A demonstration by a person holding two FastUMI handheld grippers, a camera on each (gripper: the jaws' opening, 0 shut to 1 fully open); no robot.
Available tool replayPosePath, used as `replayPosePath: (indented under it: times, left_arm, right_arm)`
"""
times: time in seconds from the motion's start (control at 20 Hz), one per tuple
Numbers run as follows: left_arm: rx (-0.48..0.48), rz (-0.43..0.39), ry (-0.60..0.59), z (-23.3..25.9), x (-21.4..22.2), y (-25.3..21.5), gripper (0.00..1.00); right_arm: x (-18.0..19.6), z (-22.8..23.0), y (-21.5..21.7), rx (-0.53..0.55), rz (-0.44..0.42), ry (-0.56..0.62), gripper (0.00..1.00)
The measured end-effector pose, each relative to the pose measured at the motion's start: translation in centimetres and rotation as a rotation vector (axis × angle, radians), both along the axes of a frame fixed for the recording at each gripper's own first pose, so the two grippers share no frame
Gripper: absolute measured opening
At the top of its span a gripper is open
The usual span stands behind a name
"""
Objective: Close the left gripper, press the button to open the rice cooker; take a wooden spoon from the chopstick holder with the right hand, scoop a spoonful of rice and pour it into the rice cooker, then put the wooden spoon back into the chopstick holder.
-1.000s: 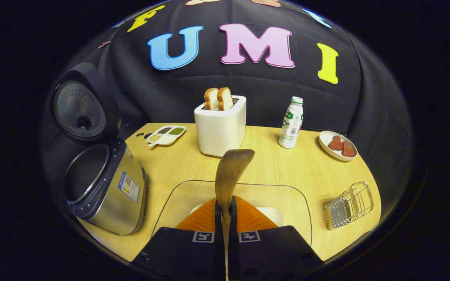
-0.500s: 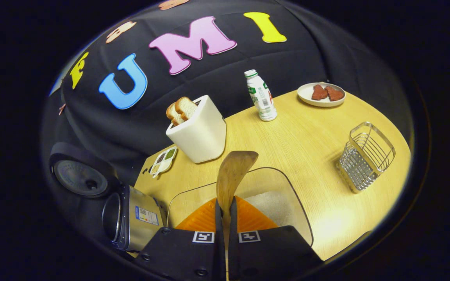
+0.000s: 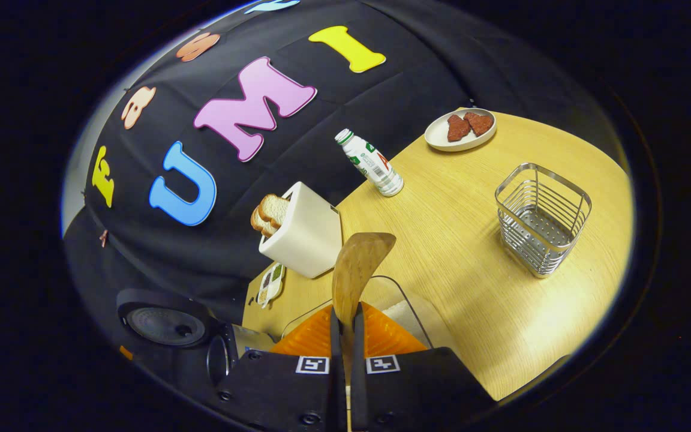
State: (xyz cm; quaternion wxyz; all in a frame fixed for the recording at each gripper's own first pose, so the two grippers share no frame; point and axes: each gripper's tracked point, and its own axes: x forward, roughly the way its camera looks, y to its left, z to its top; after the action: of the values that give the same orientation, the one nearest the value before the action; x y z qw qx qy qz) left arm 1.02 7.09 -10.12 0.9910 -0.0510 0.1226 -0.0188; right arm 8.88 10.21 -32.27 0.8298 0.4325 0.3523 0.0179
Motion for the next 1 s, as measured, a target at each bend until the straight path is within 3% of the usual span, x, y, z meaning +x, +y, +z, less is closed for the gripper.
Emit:
replayPosePath:
  times: [0.25,0.55,0.9,1.0]
  left_arm:
    - [-0.002,-0.001,-0.012,0.3,-0.3,-0.4,0.97]
    - [-0.017,-0.004,-0.016,0.5,-0.7,-0.8,0.97]
    - [-0.028,0.01,-0.019,0.2,-1.3,-0.1,0.97]
    - [-0.035,0.021,-0.02,0.2,-1.4,0.4,0.97]
  right_arm:
    - [0.1,2.2,-2.1,0.123,-0.068,-0.026,0.08]
    - [0.8,5.2,-2.2,0.374,-0.156,-0.046,0.08]
    - [0.5,9.9,1.1,0.485,-0.128,-0.064,0.07]
    - [0.4,10.9,3.1,0.474,-0.092,-0.066,0.07]
